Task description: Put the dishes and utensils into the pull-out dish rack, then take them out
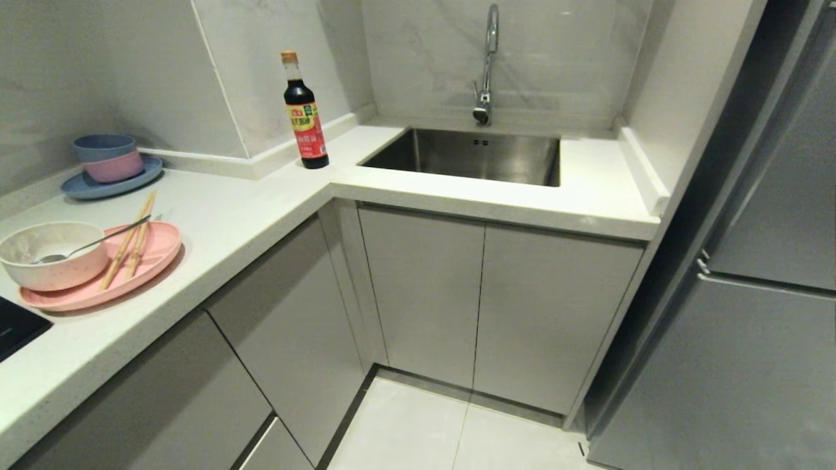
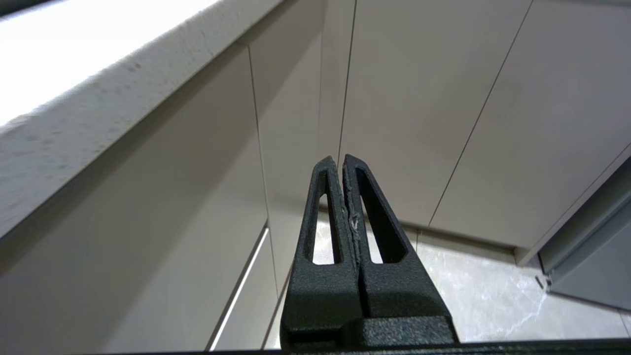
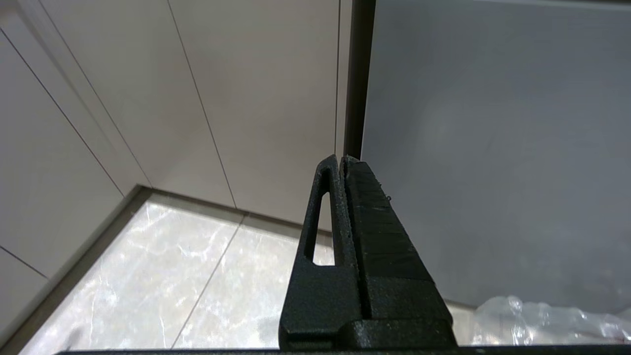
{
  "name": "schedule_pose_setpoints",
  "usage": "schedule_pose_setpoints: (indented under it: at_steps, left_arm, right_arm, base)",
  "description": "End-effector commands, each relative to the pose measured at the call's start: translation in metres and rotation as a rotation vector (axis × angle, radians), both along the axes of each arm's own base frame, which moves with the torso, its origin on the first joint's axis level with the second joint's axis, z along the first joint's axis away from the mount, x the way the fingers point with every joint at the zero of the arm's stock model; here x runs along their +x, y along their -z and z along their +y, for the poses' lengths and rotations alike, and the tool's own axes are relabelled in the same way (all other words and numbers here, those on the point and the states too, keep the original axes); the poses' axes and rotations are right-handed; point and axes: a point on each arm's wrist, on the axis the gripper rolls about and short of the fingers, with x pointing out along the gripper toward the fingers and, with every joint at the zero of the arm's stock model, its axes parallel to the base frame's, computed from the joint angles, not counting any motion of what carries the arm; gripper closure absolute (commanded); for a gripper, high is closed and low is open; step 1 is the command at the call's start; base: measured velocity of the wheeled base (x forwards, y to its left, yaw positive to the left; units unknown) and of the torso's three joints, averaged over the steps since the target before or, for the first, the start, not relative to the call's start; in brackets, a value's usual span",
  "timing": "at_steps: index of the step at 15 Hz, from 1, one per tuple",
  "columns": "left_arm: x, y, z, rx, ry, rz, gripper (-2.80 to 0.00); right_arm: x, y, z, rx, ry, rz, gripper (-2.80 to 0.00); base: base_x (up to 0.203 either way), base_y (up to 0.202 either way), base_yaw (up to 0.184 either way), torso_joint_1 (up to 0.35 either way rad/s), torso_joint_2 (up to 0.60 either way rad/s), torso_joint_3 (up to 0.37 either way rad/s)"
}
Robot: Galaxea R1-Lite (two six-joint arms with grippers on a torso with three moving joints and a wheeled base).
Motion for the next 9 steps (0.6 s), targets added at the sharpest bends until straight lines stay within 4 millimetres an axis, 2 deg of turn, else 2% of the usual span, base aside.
schedule_pose_setpoints:
  at_steps: [1,9]
  left_arm:
    - [0.0003,0.0004,0.0,-0.001,-0.002,0.004,0.0]
    - [0.0003,0.0004,0.0,0.001,0.0,0.004,0.0]
  right_arm:
    - [0.0001,0.0,0.0,0.0,-0.001,0.0,0.0]
    - [0.0,0.0,0.0,0.0,0.0,0.001,0.0]
  base:
    - [0.0,0.0,0.0,0.005,0.0,0.206]
    - [0.0,0.0,0.0,0.003,0.0,0.203]
